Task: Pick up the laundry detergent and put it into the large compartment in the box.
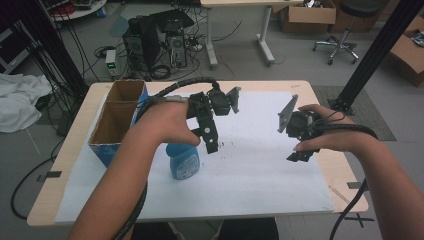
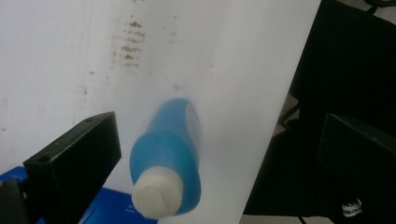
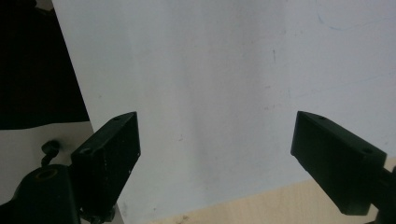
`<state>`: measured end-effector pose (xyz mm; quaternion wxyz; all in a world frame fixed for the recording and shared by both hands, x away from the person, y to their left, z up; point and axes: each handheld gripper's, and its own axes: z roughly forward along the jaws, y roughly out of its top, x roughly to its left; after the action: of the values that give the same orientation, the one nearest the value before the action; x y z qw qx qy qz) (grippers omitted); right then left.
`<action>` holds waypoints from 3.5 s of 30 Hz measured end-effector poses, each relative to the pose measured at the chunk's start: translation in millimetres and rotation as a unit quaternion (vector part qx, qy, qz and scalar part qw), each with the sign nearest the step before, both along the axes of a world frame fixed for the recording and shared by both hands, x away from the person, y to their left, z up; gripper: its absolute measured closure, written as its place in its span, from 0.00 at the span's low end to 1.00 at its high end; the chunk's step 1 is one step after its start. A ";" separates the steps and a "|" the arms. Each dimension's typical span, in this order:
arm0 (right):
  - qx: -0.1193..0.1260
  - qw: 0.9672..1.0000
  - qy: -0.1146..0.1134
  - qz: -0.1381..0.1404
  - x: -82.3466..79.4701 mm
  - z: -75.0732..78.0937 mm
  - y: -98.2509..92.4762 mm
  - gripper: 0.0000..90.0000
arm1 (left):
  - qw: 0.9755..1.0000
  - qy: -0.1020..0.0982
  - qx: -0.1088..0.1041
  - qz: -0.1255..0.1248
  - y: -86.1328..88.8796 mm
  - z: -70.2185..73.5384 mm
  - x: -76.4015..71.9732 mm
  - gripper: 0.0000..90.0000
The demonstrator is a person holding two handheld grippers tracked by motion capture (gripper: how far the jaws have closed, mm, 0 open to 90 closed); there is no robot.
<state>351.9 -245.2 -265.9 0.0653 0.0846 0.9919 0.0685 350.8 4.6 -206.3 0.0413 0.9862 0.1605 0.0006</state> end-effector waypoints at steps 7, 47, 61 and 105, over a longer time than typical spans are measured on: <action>0.002 1.000 -0.001 0.011 -0.4 -1.8 5.4 0.18 | 1.000 -0.001 -0.001 0.023 12.0 5.3 -0.4 0.00; 0.014 0.999 -0.006 0.034 -5.3 -4.7 18.4 0.18 | 0.992 0.000 -0.033 0.124 64.3 -24.6 1.7 0.00; 0.017 0.999 -0.004 0.031 -5.8 -7.1 16.7 0.18 | 0.992 0.015 -0.023 0.120 63.0 -51.8 7.6 0.00; 0.020 0.999 0.001 0.028 -6.9 -17.1 18.9 0.18 | 0.994 0.021 0.000 0.107 55.4 -87.9 15.1 0.02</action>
<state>345.0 -226.4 -283.1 0.0603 0.0578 0.9924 0.0904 365.9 60.0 -294.2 0.0375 0.9633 0.2655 -0.0156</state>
